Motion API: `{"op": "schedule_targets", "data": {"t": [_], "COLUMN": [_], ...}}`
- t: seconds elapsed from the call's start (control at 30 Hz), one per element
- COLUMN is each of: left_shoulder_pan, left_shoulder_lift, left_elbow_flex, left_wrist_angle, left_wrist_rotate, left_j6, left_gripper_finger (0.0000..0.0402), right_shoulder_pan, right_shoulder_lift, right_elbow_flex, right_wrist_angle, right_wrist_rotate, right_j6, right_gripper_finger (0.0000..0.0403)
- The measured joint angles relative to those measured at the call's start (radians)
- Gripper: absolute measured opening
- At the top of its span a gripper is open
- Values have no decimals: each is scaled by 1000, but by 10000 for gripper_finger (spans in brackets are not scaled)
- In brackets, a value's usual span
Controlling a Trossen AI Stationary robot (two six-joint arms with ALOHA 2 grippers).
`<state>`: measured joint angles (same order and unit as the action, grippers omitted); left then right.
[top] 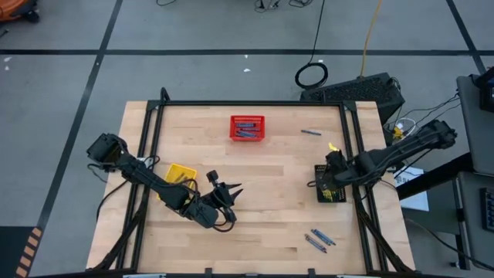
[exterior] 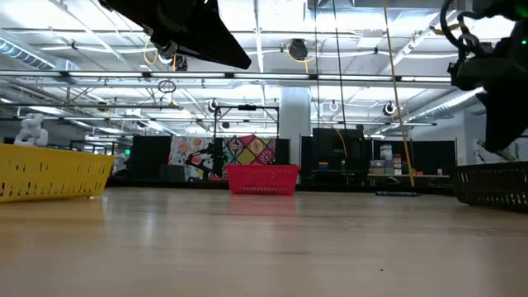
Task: Sort crayons
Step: Put the green crayon into the black basket, then put the blue crayon into the red basket
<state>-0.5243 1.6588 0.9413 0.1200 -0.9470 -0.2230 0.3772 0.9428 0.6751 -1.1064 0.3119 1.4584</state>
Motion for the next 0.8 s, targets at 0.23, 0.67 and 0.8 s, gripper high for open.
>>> {"op": "schedule_targets", "data": {"t": [0.23, 0.67, 0.8], "left_shoulder_pan": [0, 0, 0], "left_shoulder_lift": [0, 0, 0], "left_elbow_flex": [0, 0, 0], "left_wrist_angle": [0, 1, 2], "left_wrist_rotate": [0, 0, 0], "left_j6": [-1, -6, -6], "left_gripper_finger": [82, 82, 82], "right_shoulder_pan": [0, 0, 23], "right_shoulder_lift": [0, 0, 3], "right_elbow_flex": [-74, -39, 60], "right_wrist_angle": [87, 70, 104], "right_wrist_rotate": [2, -6, 8], "right_j6": [1, -152, -265], "right_gripper_finger": [20, 126, 131]}}
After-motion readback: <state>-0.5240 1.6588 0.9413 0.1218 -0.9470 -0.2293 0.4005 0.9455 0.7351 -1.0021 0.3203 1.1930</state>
